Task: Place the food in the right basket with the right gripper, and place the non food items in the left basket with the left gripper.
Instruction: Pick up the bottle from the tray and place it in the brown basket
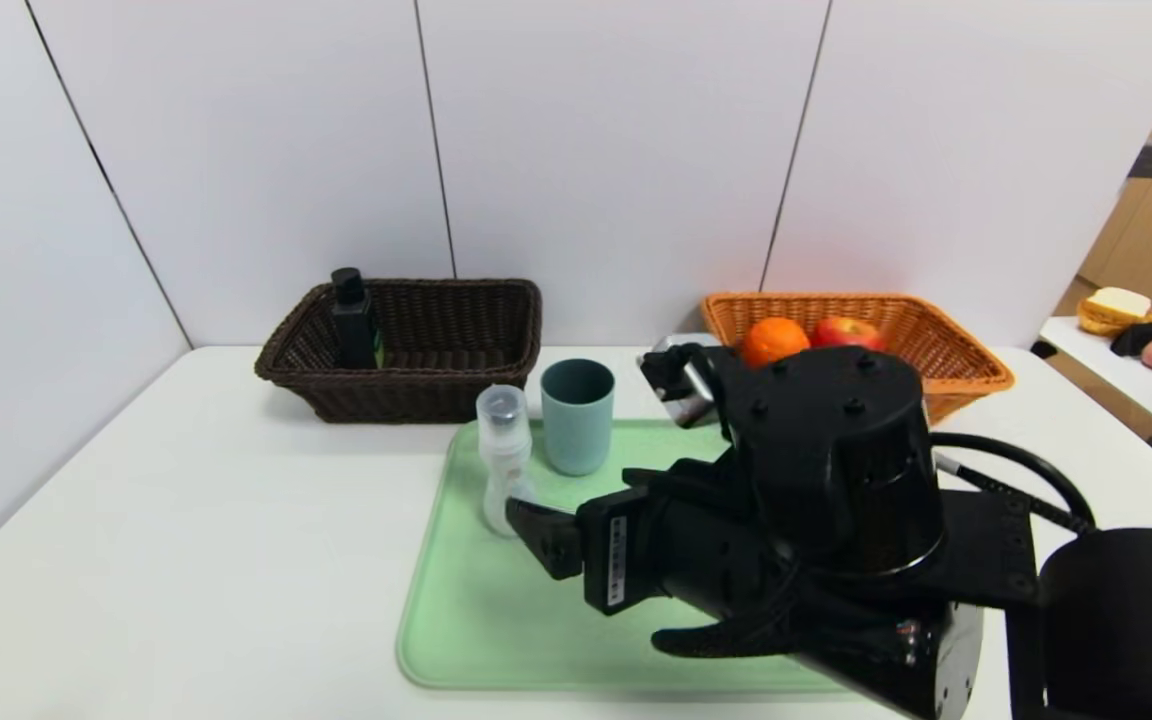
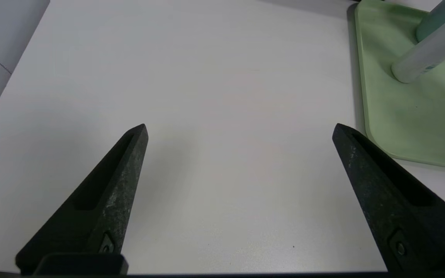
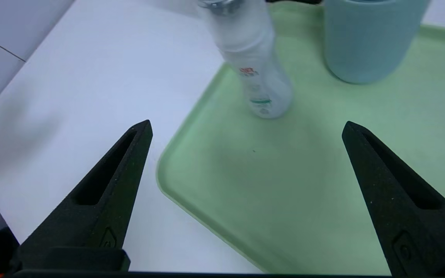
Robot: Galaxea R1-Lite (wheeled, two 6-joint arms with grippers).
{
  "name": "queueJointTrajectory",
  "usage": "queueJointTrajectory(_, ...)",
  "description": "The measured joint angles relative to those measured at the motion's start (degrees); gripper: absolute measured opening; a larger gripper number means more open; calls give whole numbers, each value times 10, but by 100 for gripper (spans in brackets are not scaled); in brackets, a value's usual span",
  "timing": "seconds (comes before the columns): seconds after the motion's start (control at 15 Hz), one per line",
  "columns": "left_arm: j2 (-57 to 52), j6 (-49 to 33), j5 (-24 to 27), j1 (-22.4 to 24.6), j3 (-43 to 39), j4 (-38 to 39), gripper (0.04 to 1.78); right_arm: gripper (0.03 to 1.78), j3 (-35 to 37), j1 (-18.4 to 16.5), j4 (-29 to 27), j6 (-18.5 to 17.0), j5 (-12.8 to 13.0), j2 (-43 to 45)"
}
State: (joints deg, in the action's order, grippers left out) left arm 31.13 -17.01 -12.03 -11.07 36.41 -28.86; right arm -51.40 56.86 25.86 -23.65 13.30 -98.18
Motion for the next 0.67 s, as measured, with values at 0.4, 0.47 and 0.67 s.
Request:
queueJointTrajectory(0.4,0,0,0,0,0,0,169,169,81,27,207,91,33,-67)
queueJointTrajectory(0.47,0,0,-1,0,0,-2,169,169,96,30,227,110,33,-75)
queueJointTrajectory(0.67,0,1,-1,0,0,-4,169,169,123,34,302,155,33,-104)
